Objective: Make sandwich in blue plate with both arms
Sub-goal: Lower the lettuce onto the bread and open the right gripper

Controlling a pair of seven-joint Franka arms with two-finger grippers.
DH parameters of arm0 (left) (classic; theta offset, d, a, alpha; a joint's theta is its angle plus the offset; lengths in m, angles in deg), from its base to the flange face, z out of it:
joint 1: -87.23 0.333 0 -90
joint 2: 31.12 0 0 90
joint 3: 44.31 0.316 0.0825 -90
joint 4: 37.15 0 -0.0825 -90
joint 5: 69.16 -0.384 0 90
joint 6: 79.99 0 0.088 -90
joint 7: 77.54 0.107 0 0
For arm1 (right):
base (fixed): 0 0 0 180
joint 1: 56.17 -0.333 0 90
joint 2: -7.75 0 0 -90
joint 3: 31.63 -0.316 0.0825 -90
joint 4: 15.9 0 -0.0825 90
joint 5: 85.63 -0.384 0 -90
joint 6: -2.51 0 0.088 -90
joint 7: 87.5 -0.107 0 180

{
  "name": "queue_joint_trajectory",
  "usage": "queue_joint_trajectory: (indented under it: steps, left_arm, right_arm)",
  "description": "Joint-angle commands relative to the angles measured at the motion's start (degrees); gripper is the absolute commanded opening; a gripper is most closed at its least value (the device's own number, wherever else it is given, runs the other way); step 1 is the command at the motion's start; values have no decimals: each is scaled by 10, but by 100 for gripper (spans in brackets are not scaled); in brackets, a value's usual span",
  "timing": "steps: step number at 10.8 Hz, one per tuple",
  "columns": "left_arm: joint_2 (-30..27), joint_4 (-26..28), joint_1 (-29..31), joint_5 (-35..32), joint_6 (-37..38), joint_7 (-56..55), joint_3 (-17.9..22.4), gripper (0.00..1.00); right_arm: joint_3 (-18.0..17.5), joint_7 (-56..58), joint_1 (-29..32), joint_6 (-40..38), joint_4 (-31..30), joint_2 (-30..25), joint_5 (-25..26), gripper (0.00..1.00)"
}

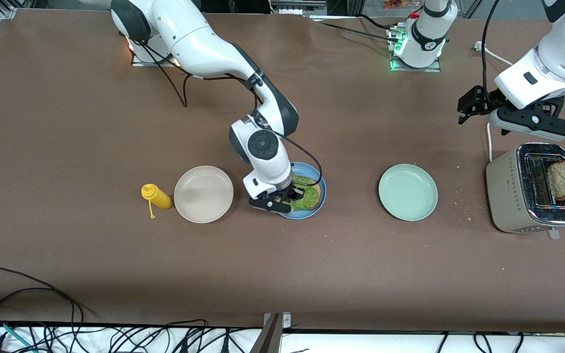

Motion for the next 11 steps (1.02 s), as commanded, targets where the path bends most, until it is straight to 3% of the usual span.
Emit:
queue_joint_trajectory:
  steps: [1, 2, 7, 11]
  left_arm:
    - [-1, -6, -6, -4, 7, -4, 3, 100]
    - [-1, -6, -6, -4, 7, -4, 3, 100]
    - [-1, -6, -6, -5, 7, -4, 3, 100]
    - [-1, -6, -6, -4, 7, -4, 2, 100]
  right_arm:
    - [7, 39, 7, 9, 1, 0, -8, 83]
    - [7, 42, 7, 5, 1, 0, -8, 100]
    - [13, 56, 12, -49, 4, -19, -8, 100]
    - [11, 142, 54, -114, -21, -94, -19, 100]
